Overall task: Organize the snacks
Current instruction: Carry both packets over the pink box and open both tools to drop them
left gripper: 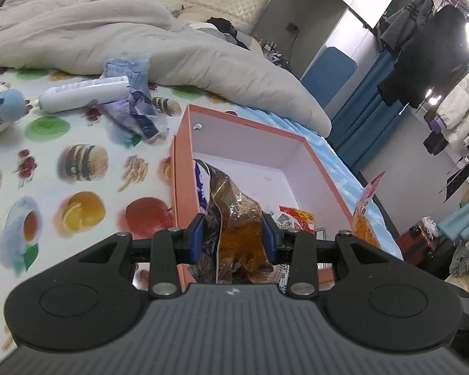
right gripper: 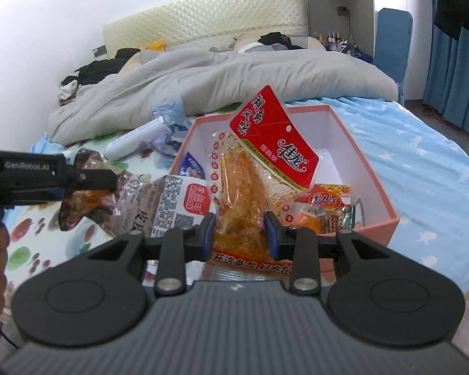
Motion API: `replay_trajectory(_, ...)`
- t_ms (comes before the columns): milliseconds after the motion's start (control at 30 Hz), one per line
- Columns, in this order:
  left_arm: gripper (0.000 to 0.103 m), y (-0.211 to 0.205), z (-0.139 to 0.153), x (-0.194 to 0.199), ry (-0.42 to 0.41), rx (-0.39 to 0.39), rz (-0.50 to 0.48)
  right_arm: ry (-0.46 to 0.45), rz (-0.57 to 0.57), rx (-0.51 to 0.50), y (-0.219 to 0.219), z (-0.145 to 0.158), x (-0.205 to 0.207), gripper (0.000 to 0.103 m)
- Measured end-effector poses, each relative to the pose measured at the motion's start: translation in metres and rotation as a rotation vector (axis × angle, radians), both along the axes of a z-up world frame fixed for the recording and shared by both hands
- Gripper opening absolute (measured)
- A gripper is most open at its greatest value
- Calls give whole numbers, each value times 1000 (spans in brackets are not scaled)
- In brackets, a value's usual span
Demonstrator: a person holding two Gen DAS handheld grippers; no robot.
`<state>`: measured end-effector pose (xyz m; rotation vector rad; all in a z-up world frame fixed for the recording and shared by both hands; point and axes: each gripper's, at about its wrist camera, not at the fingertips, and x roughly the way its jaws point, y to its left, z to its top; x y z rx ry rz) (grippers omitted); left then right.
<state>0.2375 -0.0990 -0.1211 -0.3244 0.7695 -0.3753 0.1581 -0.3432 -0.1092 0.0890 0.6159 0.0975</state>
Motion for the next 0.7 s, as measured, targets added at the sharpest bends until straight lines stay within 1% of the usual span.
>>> replay_trajectory(200,43,-21,-3,41,15,14,-6,5,8,14,-11,-5,31,36)
replay_trajectory(300,43,-33,-6,63,18,7,-31,11,5,16,-17,-9,48,36)
replay_trajectory(467,43,-56,-17,94,22,35,-62,36,5,1,-27,-21,76,36)
replay_trajectory(567,43,-65,-25,110,36,43,-71,61,-5,8,-32,-29,90,36)
replay_trajectory(700,43,-71,-36,123,62,46,-84,88,-18,17,-38,-38,102,37)
